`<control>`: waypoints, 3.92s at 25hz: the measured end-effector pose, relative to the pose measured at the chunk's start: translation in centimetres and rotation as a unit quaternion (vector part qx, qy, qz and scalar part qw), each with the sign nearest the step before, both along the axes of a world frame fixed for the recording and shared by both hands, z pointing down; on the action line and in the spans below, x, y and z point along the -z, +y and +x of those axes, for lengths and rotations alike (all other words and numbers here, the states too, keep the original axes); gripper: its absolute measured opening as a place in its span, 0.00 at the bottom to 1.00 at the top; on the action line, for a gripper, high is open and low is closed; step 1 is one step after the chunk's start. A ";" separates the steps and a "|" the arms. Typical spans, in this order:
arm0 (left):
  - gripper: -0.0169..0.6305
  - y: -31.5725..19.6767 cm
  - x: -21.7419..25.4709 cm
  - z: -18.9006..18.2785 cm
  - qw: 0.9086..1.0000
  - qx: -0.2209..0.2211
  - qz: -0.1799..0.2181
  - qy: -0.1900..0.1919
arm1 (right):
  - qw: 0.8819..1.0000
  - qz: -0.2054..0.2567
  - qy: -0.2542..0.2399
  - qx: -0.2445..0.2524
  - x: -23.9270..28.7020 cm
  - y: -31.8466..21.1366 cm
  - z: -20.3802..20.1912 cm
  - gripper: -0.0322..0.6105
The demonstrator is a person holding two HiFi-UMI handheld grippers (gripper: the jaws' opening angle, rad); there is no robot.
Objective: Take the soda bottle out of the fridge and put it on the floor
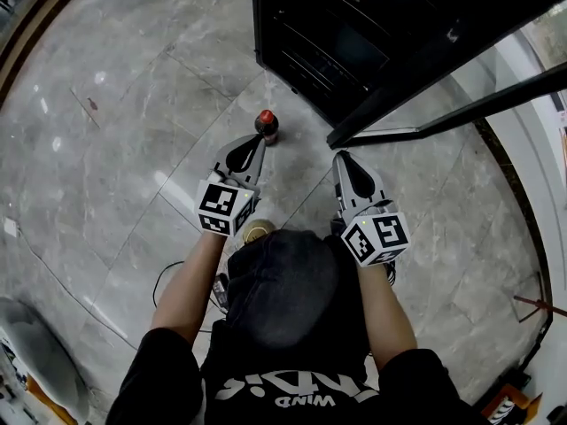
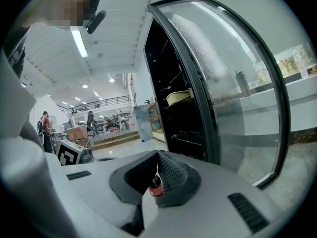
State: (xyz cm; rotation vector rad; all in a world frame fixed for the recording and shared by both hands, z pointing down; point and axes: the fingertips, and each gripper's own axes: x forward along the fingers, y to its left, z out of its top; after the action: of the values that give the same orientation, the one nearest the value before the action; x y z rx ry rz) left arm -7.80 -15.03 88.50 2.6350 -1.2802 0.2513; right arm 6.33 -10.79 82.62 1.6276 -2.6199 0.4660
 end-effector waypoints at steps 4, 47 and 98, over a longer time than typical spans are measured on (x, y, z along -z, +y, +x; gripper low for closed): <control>0.04 -1.1 4.5 0.1 1.000 -0.012 -0.001 -0.007 | 1.000 -0.013 0.003 0.005 3.7 -1.0 -0.5 0.09; 0.04 2.8 66.0 -1.1 0.998 0.000 -0.026 0.052 | 0.999 -0.031 -0.010 0.027 59.3 1.7 0.9 0.09; 0.04 3.7 66.6 -4.1 0.997 0.060 0.027 0.042 | 0.999 0.013 0.026 -0.015 60.6 0.9 2.2 0.09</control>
State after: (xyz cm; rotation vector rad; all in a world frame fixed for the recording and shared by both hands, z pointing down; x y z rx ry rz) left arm -11.88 -11.30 21.90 2.5704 -1.4297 0.0861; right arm 8.55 -9.91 22.05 1.6661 -2.5781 0.3881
